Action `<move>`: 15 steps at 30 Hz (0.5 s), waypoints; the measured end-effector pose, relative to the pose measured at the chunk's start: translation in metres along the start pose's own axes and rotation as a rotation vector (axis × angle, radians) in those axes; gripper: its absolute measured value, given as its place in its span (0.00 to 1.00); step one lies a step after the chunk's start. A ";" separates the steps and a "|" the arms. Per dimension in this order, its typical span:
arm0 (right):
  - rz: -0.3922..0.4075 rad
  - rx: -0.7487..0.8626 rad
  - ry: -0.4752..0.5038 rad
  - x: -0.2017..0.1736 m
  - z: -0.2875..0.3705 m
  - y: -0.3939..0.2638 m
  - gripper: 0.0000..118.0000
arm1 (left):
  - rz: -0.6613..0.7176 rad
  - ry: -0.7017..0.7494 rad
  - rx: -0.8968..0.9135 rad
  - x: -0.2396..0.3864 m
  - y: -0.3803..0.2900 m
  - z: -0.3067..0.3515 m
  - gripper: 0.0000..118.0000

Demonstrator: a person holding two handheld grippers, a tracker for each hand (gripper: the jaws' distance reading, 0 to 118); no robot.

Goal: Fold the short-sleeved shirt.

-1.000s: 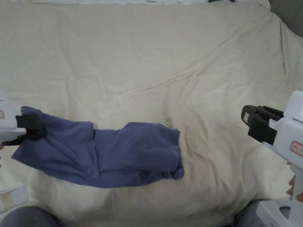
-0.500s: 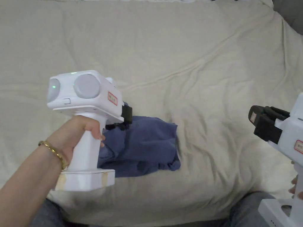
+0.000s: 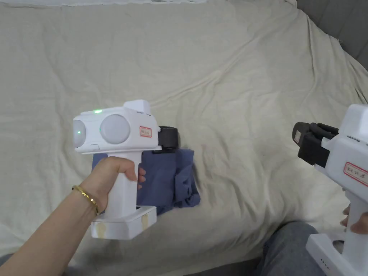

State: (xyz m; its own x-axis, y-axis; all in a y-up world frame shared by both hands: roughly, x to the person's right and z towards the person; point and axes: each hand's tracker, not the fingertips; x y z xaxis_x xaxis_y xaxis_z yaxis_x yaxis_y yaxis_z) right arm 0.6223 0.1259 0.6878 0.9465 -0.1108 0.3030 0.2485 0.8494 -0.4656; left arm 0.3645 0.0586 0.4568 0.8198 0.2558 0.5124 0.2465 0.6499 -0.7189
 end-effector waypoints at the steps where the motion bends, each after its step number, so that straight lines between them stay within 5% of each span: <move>1: 0.012 0.003 -0.007 -0.003 -0.002 0.000 0.01 | -0.068 0.050 0.024 0.001 -0.006 0.002 0.30; 2: 0.023 0.003 -0.009 -0.005 -0.003 -0.001 0.01 | -0.103 0.092 0.023 0.001 -0.011 0.002 0.13; 3: 0.030 -0.001 -0.004 -0.007 -0.005 -0.001 0.01 | -0.111 0.126 0.005 0.001 -0.019 0.001 0.08; 8: 0.022 -0.026 0.031 -0.017 -0.012 -0.005 0.01 | -0.018 0.039 0.037 -0.002 -0.063 -0.026 0.09; 15: 0.031 -0.035 0.038 -0.028 -0.010 -0.007 0.01 | -0.117 0.118 0.062 0.017 -0.111 -0.065 0.08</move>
State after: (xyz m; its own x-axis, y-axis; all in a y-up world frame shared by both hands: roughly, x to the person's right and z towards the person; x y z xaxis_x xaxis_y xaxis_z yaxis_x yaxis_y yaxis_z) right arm 0.5966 0.1182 0.6741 0.9609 -0.1044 0.2564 0.2248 0.8345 -0.5030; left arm 0.3847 -0.0560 0.5151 0.8433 0.0926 0.5294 0.3143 0.7140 -0.6257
